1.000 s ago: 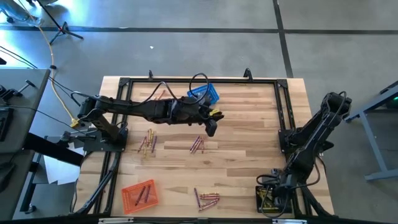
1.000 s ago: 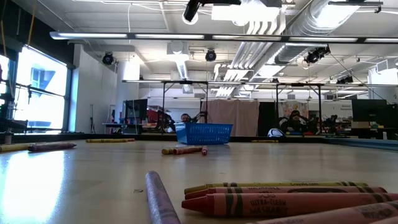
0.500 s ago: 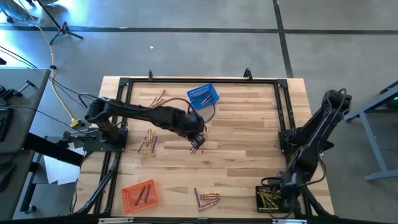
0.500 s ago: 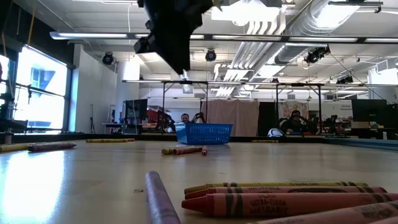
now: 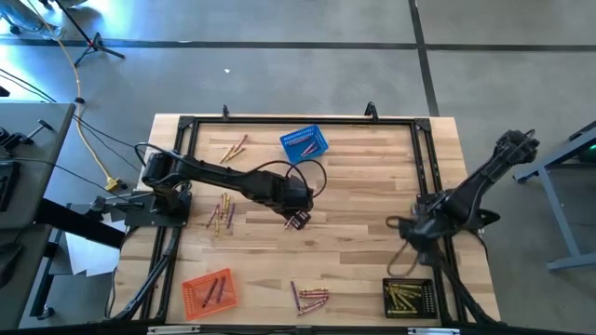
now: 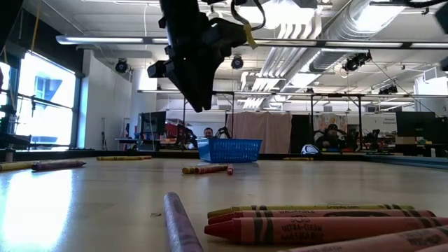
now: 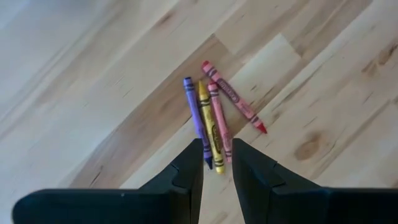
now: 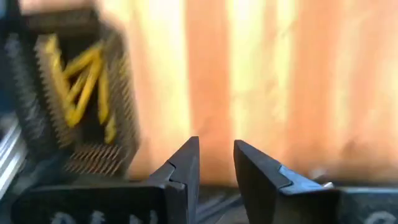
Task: Sort crayons
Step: Put the purple crayon into the orange bin
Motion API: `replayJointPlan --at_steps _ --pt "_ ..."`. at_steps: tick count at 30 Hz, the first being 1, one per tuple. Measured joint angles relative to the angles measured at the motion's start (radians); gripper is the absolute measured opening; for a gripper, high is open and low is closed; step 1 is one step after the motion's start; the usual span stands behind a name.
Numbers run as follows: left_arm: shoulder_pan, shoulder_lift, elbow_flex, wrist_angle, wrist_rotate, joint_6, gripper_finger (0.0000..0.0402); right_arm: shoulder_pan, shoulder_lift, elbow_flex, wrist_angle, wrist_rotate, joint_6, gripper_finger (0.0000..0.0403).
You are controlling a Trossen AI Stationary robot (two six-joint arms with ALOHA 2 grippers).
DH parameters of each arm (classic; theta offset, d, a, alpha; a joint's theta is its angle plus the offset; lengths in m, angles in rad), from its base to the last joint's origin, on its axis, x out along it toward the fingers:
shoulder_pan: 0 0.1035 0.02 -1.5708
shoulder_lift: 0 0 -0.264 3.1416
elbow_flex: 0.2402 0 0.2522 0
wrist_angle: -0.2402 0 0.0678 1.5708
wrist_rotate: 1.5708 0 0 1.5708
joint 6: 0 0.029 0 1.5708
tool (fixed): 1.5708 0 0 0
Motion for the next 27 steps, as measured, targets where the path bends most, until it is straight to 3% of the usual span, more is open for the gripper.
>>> replayJointPlan --at_steps 7,12,18,27 --pt "-0.006 -0.003 0.0 -0.005 -0.001 0.005 0.007 -0.203 -0.046 0.0 0.015 0.291 -0.064 0.0083" --pt "-0.006 -0.003 0.0 -0.005 0.005 0.006 0.007 -0.344 -0.045 0.0 0.06 0.5 0.052 0.0083" --pt "-0.018 -0.003 0.0 -0.002 0.008 -0.003 0.007 -0.465 -0.045 0.0 0.189 0.502 0.226 0.0083" --pt "-0.066 -0.003 -0.001 -0.003 -0.049 -0.081 0.007 -0.482 -0.045 0.0 0.388 0.491 0.223 0.0083"
